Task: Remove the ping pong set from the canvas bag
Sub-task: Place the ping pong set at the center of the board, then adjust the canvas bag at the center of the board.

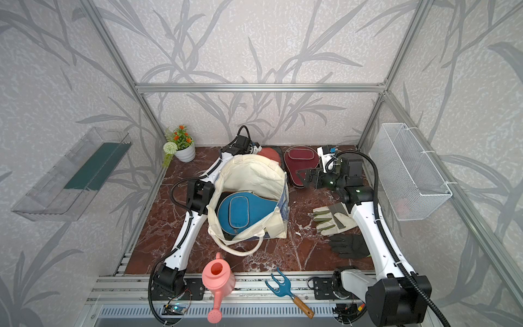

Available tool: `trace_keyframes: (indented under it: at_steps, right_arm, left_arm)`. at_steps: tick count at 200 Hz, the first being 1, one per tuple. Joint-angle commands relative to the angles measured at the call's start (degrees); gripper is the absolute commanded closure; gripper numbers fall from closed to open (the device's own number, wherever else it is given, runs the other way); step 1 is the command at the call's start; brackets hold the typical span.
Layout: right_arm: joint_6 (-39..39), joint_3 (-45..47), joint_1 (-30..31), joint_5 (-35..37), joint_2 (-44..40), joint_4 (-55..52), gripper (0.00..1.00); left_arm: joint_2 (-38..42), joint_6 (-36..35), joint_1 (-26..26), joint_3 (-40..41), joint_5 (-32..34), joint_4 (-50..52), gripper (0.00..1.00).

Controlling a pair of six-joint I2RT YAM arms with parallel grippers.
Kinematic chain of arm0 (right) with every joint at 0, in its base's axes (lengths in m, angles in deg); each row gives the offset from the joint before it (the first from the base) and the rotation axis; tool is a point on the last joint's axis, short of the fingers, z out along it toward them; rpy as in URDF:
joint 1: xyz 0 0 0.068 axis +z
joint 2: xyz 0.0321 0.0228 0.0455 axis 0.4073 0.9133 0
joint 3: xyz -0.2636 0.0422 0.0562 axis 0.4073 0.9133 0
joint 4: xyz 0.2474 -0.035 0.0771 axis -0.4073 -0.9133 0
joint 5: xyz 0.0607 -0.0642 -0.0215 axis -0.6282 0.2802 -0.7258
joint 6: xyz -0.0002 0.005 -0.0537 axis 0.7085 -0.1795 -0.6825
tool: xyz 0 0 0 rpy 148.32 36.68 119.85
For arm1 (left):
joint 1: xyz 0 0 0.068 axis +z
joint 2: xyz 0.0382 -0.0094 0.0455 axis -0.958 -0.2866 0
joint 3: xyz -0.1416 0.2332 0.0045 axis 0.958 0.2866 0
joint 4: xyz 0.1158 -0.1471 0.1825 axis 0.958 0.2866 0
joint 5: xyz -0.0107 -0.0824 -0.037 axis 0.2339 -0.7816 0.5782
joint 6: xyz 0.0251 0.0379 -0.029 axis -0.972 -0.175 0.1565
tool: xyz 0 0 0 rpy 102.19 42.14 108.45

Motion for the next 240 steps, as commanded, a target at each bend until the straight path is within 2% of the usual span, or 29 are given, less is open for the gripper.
trace_keyframes:
  at_steps: [1,49,91,123,154,171,190,211,227,240]
  right_arm:
    - [0.0,-0.6,-0.3,-0.8,-1.3,0.4,0.01]
    - [-0.2,-1.4,-0.4,-0.5,-2.0,-0.7,0.01]
    - [0.0,-2.6,-0.4,-0.7,-2.9,-2.2,0.01]
    - [-0.5,-3.9,0.0,-0.9,-3.8,-4.4,0.01]
    - [-4.3,-8.6,5.4,3.7,-3.2,-10.0,0.01]
    - [-5.7,-11.2,9.8,6.7,-2.0,-11.9,0.01]
    - [-7.0,-14.4,15.0,9.9,-0.1,-13.5,0.01]
    - [-8.0,-17.8,20.1,13.0,2.7,-15.1,0.01]
    - [-8.6,-20.3,23.3,14.6,5.1,-16.2,0.01]
    - [-8.9,-22.4,25.2,15.3,7.0,-17.0,0.01]
  left_arm:
    - [3.2,-4.2,-0.4,-0.2,6.9,7.3,0.01]
    - [10.3,-9.1,0.0,-0.6,16.7,10.5,0.01]
    - [14.6,-11.9,0.0,-5.0,18.7,13.7,0.01]
    - [21.4,-12.9,0.6,-4.8,20.5,14.5,0.01]
    - [30.1,-14.0,0.8,-4.8,18.5,14.7,0.01]
    - [34.5,-14.6,0.8,-4.1,18.1,18.4,0.01]
    - [41.0,-15.1,0.6,2.9,19.6,22.1,0.01]
    - [50.6,-15.1,-0.1,19.8,25.7,19.1,0.01]
    - [56.8,-14.3,-0.1,33.2,27.9,14.2,0.01]
    - [59.7,-13.7,-0.1,40.3,28.1,11.1,0.01]
